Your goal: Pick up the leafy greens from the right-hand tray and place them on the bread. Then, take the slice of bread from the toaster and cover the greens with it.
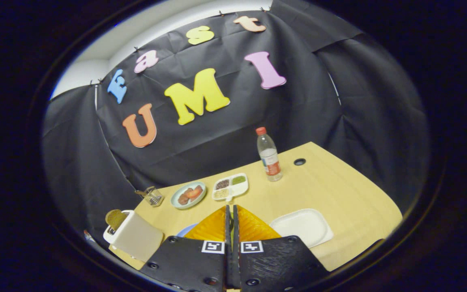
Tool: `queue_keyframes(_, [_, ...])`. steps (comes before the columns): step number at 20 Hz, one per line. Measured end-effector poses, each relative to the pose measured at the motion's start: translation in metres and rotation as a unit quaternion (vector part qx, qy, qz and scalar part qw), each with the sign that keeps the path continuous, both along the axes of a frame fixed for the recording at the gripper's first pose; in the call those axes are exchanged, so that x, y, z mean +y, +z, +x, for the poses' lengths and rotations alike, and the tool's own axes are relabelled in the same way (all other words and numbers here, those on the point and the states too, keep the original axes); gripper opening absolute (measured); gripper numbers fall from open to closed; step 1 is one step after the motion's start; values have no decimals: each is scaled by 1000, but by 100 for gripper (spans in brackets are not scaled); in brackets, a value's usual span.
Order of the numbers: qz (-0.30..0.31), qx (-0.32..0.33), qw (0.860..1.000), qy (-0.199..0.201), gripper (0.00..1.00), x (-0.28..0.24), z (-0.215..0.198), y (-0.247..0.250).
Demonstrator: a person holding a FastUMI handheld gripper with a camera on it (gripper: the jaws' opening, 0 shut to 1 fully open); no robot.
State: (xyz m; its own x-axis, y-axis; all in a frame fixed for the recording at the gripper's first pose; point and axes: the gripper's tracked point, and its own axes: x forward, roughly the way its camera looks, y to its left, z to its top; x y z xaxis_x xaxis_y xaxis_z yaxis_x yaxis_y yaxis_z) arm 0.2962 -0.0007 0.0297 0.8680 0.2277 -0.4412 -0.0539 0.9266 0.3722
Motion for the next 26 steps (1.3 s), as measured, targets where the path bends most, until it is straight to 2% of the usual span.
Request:
queue_keyframes(7, [23, -3, 998, 57, 0, 132, -1, -12])
queue_keyframes(13, [54, 19, 995, 81, 0, 192, 3, -40])
queue_keyframes(17, [59, 35, 995, 72, 0, 179, 7, -68])
queue_keyframes(22, [-6, 32, 998, 50, 0, 130, 12, -103])
queue_keyframes(26, [-31, 47, 997, 47, 0, 110, 13, -128])
